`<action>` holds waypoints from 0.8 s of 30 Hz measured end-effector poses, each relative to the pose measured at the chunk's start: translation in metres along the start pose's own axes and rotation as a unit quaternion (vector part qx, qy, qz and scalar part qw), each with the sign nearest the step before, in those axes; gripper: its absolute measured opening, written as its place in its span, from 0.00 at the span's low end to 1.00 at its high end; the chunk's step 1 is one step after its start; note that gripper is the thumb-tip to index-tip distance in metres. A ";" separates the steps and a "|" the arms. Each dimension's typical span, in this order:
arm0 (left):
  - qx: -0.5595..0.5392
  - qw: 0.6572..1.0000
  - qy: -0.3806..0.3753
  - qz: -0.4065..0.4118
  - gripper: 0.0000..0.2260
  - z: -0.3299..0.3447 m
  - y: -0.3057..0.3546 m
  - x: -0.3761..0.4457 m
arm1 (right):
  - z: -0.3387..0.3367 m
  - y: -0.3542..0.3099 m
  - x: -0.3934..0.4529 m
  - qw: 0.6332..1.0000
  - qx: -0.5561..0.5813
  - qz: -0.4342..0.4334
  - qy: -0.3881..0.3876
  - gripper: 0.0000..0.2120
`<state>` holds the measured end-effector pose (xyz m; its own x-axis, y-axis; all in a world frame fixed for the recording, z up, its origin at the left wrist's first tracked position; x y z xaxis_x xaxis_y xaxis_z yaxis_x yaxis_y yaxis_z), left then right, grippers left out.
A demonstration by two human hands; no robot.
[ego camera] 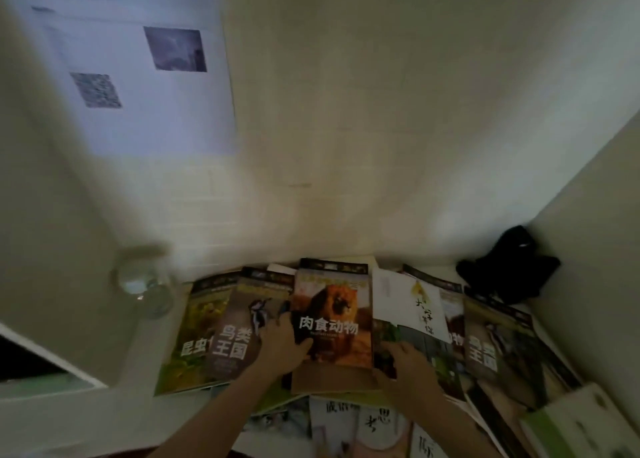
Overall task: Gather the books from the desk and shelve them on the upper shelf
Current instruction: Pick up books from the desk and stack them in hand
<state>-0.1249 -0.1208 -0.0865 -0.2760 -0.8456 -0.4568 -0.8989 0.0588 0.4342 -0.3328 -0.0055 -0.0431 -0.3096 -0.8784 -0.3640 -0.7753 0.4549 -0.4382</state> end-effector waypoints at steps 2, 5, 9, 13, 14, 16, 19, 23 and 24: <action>-0.024 1.000 -0.002 0.005 0.36 0.002 0.014 0.013 | 0.012 0.011 0.003 0.999 -0.003 0.052 0.002 0.37; -0.077 0.997 0.013 -0.029 0.41 0.001 0.017 0.029 | 0.028 0.020 0.004 0.995 -0.007 0.097 -0.031 0.43; -0.122 0.991 0.047 -0.011 0.30 -0.005 0.019 0.041 | 0.025 0.026 0.003 0.995 -0.077 0.065 -0.018 0.45; -0.188 0.982 0.036 -0.004 0.24 -0.010 0.029 0.034 | 0.022 0.040 -0.003 0.998 -0.006 0.023 -0.050 0.42; -0.213 0.976 0.044 0.003 0.22 -0.016 0.032 0.032 | 0.016 0.044 -0.004 0.998 0.062 0.011 -0.032 0.38; -0.255 0.964 0.068 0.023 0.22 -0.028 0.042 0.026 | -0.006 0.064 -0.007 0.974 0.219 0.035 0.047 0.29; -0.291 0.953 0.062 0.054 0.22 -0.032 0.067 0.022 | -0.030 0.117 -0.009 0.937 0.287 0.149 0.130 0.19; -0.248 0.967 0.050 0.038 0.23 -0.023 0.083 0.025 | -0.036 0.141 -0.002 0.939 0.268 0.194 0.094 0.23; -0.232 0.971 0.060 0.023 0.24 -0.024 0.075 0.026 | -0.037 0.143 0.000 0.939 0.265 0.197 0.092 0.26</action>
<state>-0.1916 -0.1513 -0.0467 -0.2452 -0.9053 -0.3470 -0.6289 -0.1238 0.7675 -0.4640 0.0541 -0.0759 -0.6427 -0.6147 -0.4573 -0.2120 0.7163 -0.6648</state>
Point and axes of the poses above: each hand's wrist, its own x-axis towards the middle knuckle, its own z-axis out of the palm, y = z × x, the point moved 9 cm from there along x, towards the middle knuckle, and after that the axes turned 9 degrees about x, right-handed, at the moved point
